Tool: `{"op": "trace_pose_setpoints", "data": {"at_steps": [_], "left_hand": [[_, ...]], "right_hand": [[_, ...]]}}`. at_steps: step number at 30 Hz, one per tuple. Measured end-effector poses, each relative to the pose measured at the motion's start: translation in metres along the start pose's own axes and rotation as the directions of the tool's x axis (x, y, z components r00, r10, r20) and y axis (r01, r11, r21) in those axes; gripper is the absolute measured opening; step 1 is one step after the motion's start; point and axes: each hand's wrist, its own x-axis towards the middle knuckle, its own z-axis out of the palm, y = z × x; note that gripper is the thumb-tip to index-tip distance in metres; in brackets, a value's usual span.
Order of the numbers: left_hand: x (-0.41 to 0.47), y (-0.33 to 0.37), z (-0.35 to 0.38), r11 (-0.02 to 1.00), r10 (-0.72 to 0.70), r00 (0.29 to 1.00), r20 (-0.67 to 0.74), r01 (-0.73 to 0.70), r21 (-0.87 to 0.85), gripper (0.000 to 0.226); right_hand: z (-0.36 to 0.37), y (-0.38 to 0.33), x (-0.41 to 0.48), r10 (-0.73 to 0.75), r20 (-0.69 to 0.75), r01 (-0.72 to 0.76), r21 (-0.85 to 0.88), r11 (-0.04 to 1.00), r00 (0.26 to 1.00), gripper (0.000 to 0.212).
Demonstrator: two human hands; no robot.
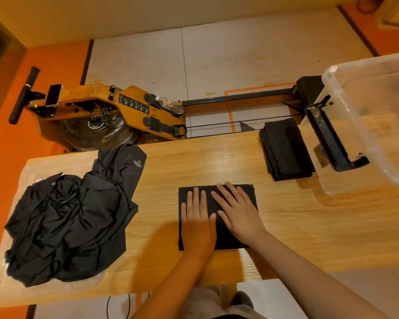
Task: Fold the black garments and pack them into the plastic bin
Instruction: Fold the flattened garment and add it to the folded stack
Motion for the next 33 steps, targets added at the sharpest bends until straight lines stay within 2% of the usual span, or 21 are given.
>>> {"op": "trace_pose_setpoints", "data": {"at_steps": [4, 8, 11, 14, 16, 18, 21, 23, 26, 29, 33], "left_hand": [[0.0, -0.015, 0.007, 0.995, 0.062, 0.996, 0.059, -0.066, 0.081, 0.063], [0.025, -0.029, 0.003, 0.964, 0.165, 0.975, 0.149, -0.192, 0.187, 0.069], [0.053, -0.037, -0.015, 0.909, 0.287, 0.896, 0.338, -0.366, 0.2, 0.074], [0.08, -0.036, -0.033, 0.844, 0.349, 0.839, 0.418, -0.475, 0.25, 0.067], [0.084, -0.035, -0.037, 0.844, 0.332, 0.869, 0.367, -0.447, 0.296, 0.066], [0.069, -0.029, -0.035, 0.901, 0.299, 0.927, 0.225, -0.352, 0.253, 0.067], [0.018, -0.02, -0.02, 0.976, 0.149, 0.986, 0.072, -0.158, 0.149, 0.062], [-0.019, -0.014, -0.005, 0.987, 0.024, 0.997, 0.075, -0.036, 0.154, 0.063], [-0.051, -0.007, 0.01, 0.988, -0.066, 0.99, 0.123, 0.048, 0.146, 0.065], [-0.051, -0.017, 0.006, 0.984, -0.047, 0.987, 0.151, 0.019, 0.179, 0.065], [-0.045, -0.039, -0.008, 0.955, 0.164, 0.973, 0.163, -0.198, 0.219, 0.062]], "right_hand": [[0.009, 0.012, -0.005, -0.001, 0.116, 0.005, -0.038, 0.999, 0.993, 0.054], [0.01, 0.001, -0.02, 0.203, 0.12, -0.205, -0.001, 0.979, 0.972, 0.057], [0.017, -0.025, -0.034, 0.375, 0.119, -0.38, 0.023, 0.925, 0.919, 0.062], [0.019, -0.046, -0.05, 0.433, 0.169, -0.444, 0.035, 0.895, 0.886, 0.068], [0.015, -0.053, -0.059, 0.457, 0.169, -0.466, 0.019, 0.885, 0.874, 0.07], [0.008, -0.052, -0.063, 0.449, 0.086, -0.452, 0.015, 0.892, 0.889, 0.069], [-0.004, -0.048, -0.051, 0.296, -0.007, -0.296, 0.0, 0.955, 0.955, 0.065], [-0.004, -0.046, -0.039, 0.157, 0.024, -0.157, 0.002, 0.988, 0.987, 0.059], [0.008, -0.035, -0.032, 0.01, 0.127, -0.01, -0.006, 1.0, 0.992, 0.054], [0.013, -0.033, -0.035, 0.04, 0.148, -0.04, -0.002, 0.999, 0.988, 0.053], [0.015, -0.054, -0.048, 0.155, 0.131, -0.162, 0.041, 0.986, 0.979, 0.057]]}}
